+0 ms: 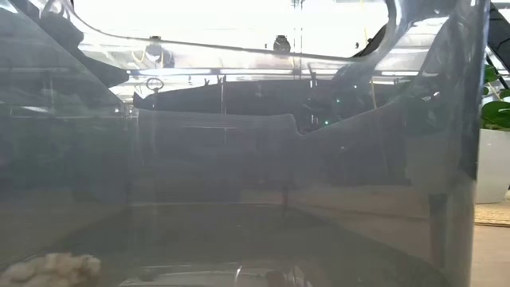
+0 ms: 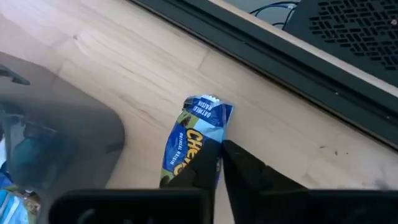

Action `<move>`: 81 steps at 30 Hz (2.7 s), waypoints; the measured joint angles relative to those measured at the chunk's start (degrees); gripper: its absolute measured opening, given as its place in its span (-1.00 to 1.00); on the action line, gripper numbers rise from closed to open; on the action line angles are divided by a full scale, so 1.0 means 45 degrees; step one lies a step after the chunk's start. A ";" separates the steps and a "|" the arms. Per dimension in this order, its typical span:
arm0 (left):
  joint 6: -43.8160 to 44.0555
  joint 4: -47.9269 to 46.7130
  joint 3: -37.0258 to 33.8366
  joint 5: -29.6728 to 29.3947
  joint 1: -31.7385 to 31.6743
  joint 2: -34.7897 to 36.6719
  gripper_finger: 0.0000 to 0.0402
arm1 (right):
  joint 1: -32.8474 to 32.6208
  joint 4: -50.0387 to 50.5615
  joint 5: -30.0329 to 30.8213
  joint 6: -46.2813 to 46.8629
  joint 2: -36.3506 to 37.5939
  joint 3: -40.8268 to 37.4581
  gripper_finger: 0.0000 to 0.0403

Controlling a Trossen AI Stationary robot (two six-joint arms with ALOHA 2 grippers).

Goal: Pick and place Granola Bars by type
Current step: Put the blue granola bar into the top black bin

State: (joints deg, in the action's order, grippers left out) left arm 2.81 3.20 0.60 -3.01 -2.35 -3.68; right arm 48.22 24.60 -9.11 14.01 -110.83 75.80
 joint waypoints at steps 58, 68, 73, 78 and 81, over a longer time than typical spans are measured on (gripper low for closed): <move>0.0000 0.0000 0.0000 0.0000 0.0000 0.0000 -0.77 | -0.0469 -0.2467 0.0050 -0.0944 0.0678 -0.1503 -0.96; 0.0000 0.0000 0.0000 -0.0002 0.0000 -0.0005 -0.77 | -0.0533 -0.2366 0.0012 -0.1230 0.2771 -0.1499 -0.96; 0.0000 0.0000 0.0000 0.0000 0.0005 -0.0003 -0.77 | -0.0793 -0.1898 -0.0004 -0.1474 0.4124 -0.1499 -0.97; 0.0000 0.0000 0.0000 0.0000 0.0000 -0.0005 -0.77 | -0.1399 -0.1137 -0.0008 -0.1931 0.5283 -0.1499 -0.97; 0.0000 0.0000 0.0000 0.0000 0.0005 -0.0002 -0.77 | -0.1986 -0.1012 -0.0042 -0.2600 0.5963 -0.1880 -0.97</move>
State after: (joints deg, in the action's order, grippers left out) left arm 2.81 3.20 0.60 -3.01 -2.33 -3.69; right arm 39.28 20.05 -9.30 2.31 -83.99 67.34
